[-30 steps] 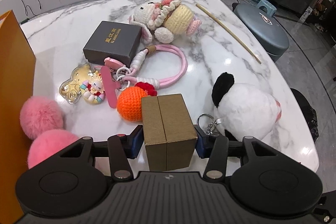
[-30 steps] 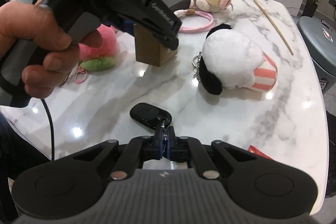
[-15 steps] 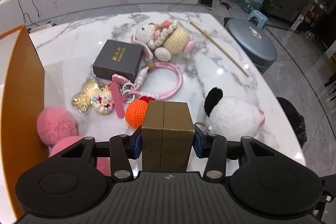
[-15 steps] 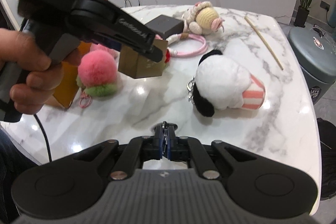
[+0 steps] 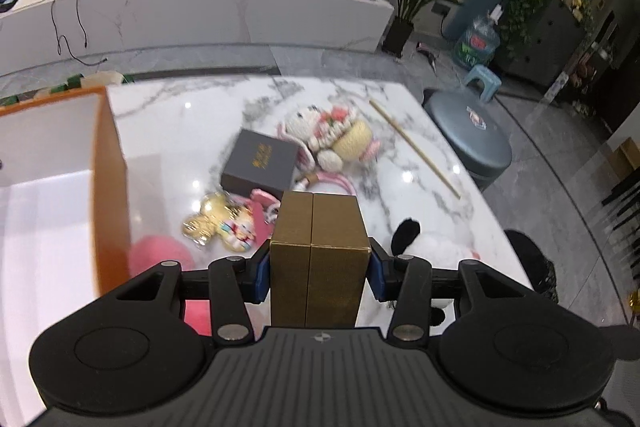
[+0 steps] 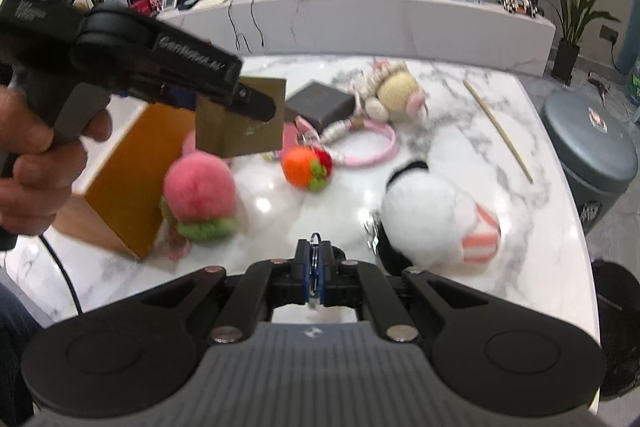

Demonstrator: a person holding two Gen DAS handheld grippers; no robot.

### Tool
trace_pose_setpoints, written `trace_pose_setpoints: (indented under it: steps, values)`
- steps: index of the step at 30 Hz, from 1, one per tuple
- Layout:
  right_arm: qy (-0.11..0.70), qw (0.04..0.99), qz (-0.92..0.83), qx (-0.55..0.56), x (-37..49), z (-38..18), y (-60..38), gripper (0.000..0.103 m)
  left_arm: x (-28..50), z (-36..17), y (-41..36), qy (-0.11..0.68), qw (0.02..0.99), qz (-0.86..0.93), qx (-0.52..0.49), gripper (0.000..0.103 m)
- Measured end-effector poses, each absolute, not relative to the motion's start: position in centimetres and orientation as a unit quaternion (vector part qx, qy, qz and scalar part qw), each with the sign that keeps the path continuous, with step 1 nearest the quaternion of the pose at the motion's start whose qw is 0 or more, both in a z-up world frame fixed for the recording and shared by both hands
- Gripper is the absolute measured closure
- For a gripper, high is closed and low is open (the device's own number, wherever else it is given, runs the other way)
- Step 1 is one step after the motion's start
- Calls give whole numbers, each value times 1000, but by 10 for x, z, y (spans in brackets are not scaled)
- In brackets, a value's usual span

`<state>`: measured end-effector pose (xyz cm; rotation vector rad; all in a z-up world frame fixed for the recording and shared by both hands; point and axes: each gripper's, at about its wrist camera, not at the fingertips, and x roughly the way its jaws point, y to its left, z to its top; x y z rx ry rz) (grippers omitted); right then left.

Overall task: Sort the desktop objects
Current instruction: 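Lift the cardboard box with the left gripper and carry it over the storage box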

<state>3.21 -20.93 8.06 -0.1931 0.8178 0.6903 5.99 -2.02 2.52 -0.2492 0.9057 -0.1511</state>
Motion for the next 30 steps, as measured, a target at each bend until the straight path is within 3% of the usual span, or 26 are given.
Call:
trace_pose_setpoints:
  steps: [18, 30]
  values:
    - [280, 866, 398, -113, 5, 170, -95, 100, 2, 74, 88, 386, 911, -25, -141, 50]
    - [264, 825, 472, -161, -31, 170, -2, 100, -17, 34, 158, 442, 889, 35, -119, 50]
